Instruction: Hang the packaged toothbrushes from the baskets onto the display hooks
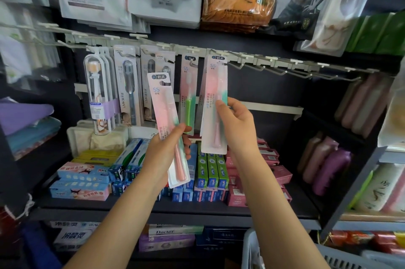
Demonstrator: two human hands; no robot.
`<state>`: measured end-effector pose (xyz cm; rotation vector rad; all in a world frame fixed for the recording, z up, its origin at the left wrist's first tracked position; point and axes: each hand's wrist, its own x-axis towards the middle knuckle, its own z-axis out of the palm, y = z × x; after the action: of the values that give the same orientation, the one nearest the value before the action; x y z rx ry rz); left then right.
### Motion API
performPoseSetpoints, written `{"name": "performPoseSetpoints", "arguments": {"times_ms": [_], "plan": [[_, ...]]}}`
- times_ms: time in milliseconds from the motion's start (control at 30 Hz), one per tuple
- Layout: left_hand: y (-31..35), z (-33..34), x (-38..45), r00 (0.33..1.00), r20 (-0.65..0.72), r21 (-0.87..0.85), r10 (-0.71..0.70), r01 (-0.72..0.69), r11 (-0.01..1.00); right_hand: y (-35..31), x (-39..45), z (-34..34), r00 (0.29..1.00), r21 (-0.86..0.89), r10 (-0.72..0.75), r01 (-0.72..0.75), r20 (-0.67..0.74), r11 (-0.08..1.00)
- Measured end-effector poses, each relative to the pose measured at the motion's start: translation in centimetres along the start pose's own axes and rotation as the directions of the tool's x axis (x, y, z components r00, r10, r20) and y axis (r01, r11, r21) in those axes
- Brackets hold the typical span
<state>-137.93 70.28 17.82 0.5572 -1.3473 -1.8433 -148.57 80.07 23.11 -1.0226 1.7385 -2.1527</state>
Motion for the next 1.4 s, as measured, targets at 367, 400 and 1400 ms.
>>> {"name": "performPoseSetpoints", "arguments": {"times_ms": [367,400,1400], "plan": [[-0.3,0.0,0.4,1.000,-0.002,-0.018,-0.003,0.003,1.000,-0.7,1.6,0.5,0.998,-0.064,0.032,-0.035,-0.048,0.997],[-0.3,0.0,0.4,1.000,-0.004,-0.015,-0.002,0.002,1.000,-0.2,1.8,0.6,0.998,-0.080,0.032,-0.036,-0.050,0.996],[2.2,0.4,0.5,0.989,0.052,0.104,0.139,-0.144,0.984,2.8,-3.4,1.5,0.972,-0.112,0.063,-0.038,0.225,0.993]]}}
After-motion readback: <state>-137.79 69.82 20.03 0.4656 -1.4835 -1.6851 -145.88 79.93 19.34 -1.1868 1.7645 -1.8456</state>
